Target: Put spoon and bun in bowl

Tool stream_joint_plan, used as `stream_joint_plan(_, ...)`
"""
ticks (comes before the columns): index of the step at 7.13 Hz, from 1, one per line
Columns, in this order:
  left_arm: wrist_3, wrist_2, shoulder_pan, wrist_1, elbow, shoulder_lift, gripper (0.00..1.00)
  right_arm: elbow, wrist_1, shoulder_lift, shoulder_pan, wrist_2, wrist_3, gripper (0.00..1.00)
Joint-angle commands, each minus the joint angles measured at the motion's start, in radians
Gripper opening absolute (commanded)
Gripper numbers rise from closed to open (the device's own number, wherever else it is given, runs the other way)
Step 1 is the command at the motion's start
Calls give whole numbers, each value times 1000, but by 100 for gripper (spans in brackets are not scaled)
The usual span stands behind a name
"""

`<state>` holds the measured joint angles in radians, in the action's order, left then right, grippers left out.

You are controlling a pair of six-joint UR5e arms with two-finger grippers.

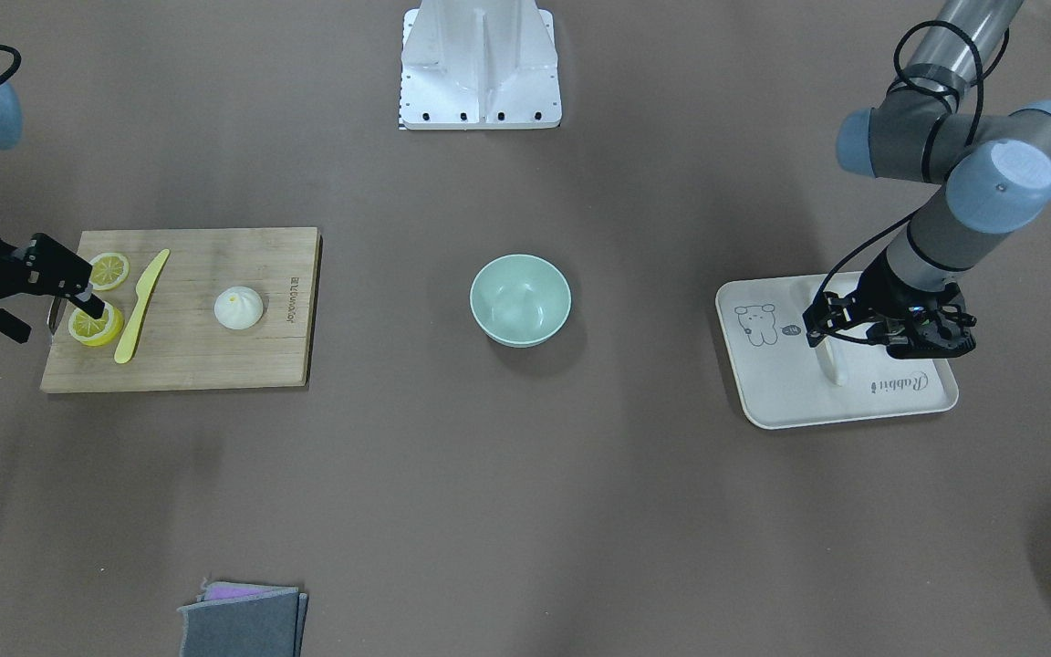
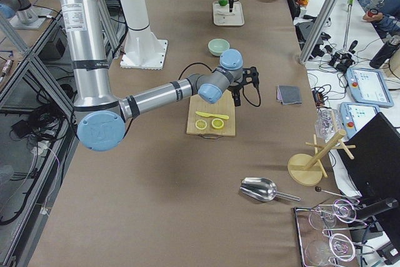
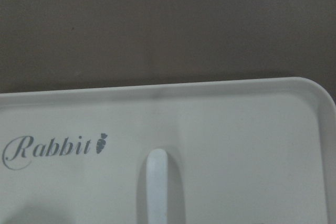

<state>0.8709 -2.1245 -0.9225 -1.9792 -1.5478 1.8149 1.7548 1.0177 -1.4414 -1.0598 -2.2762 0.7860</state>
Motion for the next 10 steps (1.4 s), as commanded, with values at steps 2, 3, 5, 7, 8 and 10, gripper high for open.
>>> stream_joint_plan(2, 14, -2, 8, -78, 66, 4, 66, 0, 10, 22, 15, 12, 6, 98)
stream_joint_plan(3, 16, -2, 8, -78, 67, 3, 51, 0, 10, 22, 15, 12, 6, 98)
stream_joint_plan(5, 39, -2, 10, -78, 64, 3, 2, 2, 10, 22, 24, 20, 7, 98)
stream_joint_plan(7, 42, 0, 10, -76, 54, 3, 0, 2, 10, 30, 43, 35, 53, 98)
stream_joint_plan(8, 43, -8, 10, -73, 37, 7, 0, 3, 10, 32, 43, 35, 53, 98)
stream_joint_plan(10, 174, -24, 16, -61, 14, 105, 0, -3, 12, 56, 58, 47, 85, 98)
